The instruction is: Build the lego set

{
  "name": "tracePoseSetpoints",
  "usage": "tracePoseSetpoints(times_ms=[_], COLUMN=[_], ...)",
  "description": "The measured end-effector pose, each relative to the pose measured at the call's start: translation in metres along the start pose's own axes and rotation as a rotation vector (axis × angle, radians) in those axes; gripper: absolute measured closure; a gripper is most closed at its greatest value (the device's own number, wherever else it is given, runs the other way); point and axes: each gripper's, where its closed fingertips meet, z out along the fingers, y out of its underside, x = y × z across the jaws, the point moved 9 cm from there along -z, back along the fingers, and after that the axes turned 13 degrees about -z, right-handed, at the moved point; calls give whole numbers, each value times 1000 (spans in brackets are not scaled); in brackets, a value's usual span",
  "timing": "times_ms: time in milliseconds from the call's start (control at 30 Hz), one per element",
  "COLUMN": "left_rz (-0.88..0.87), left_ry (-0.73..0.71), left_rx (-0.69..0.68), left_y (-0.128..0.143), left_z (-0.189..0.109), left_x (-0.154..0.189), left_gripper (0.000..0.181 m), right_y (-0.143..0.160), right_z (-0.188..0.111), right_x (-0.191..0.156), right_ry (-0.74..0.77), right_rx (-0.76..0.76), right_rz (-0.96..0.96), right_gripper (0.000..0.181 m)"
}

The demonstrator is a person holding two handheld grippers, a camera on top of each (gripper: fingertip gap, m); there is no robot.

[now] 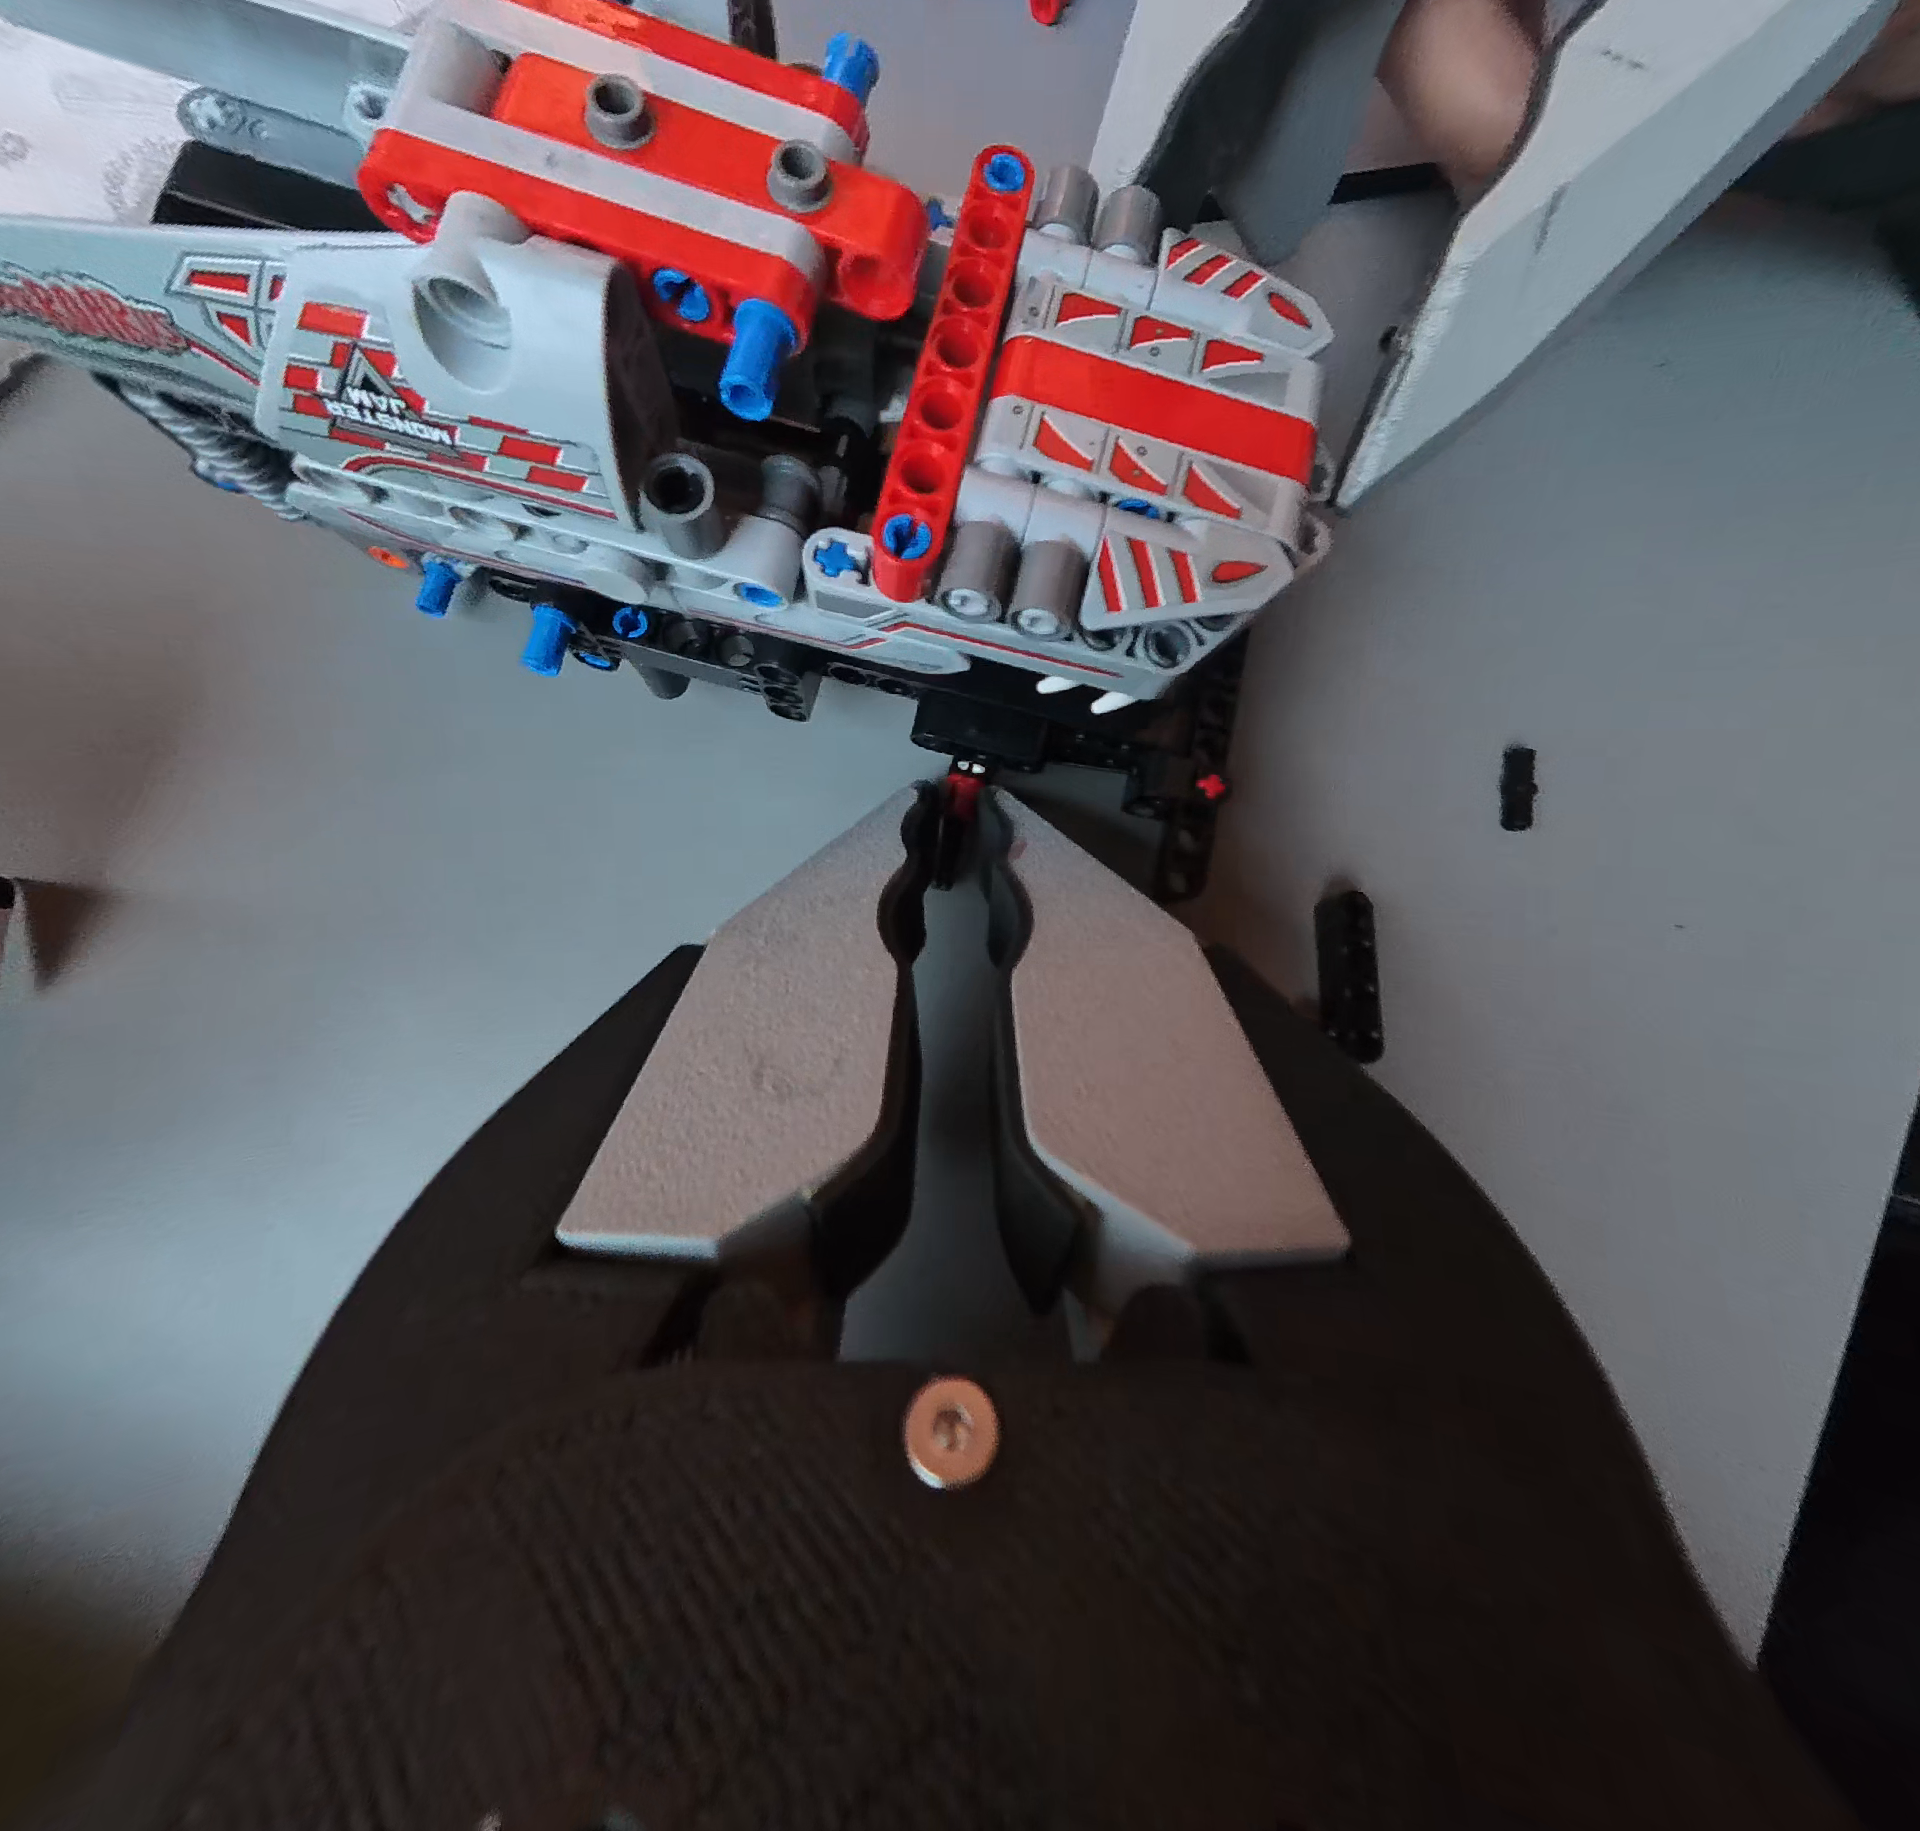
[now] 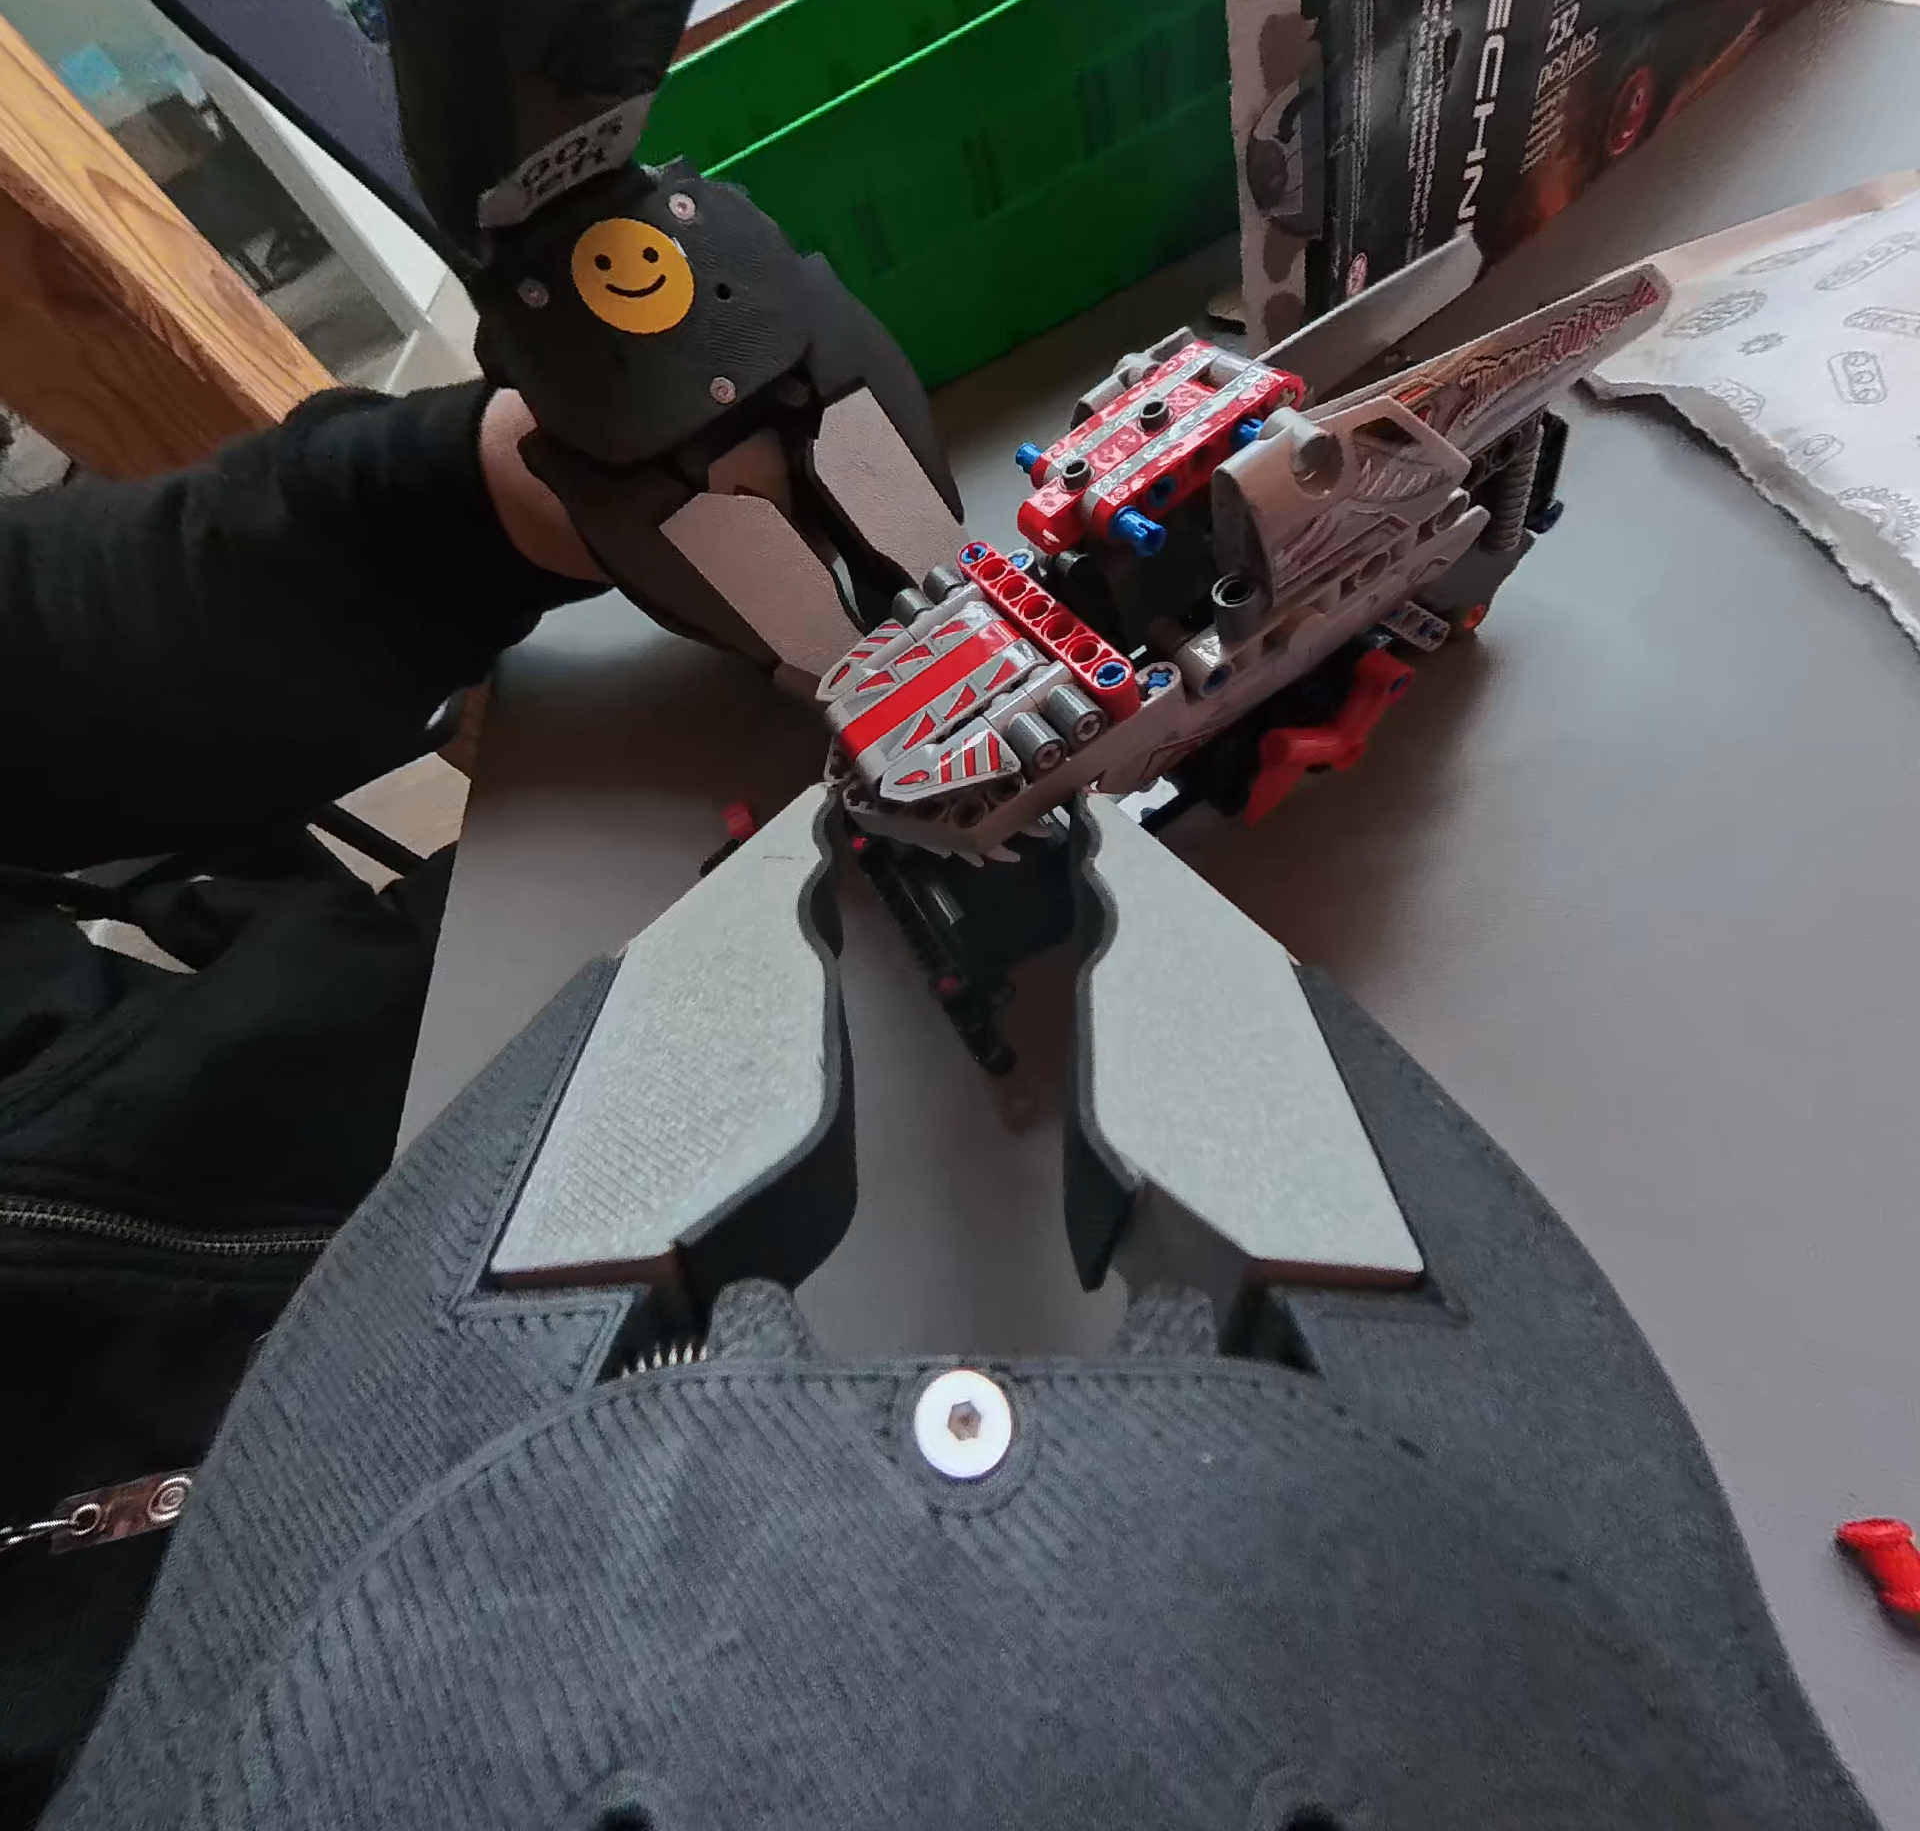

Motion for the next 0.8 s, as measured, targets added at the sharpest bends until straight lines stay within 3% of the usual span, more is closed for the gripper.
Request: tracePoseSetpoints(times_ms=[300, 433, 633, 800], left_rz=[-72, -111, -110, 12], left_ry=[104, 83, -73, -127], left_rx=[-17, 22, 99, 95], left_y=[2, -3, -32, -65], left_z=[-1, -12, -46, -55], left_x=[2, 3, -11, -23], left_gripper=[174, 176, 149, 134], right_y=[2, 0, -3, -14], right_z=[-6, -11, -15, -19], right_x=[2, 2, 4, -3], right_ry=[-2, 20, 25, 152], right_rx=[-11, 7, 40, 61], right_rz=[-12, -47, -44, -158], right_gripper=[136, 137, 139, 135])
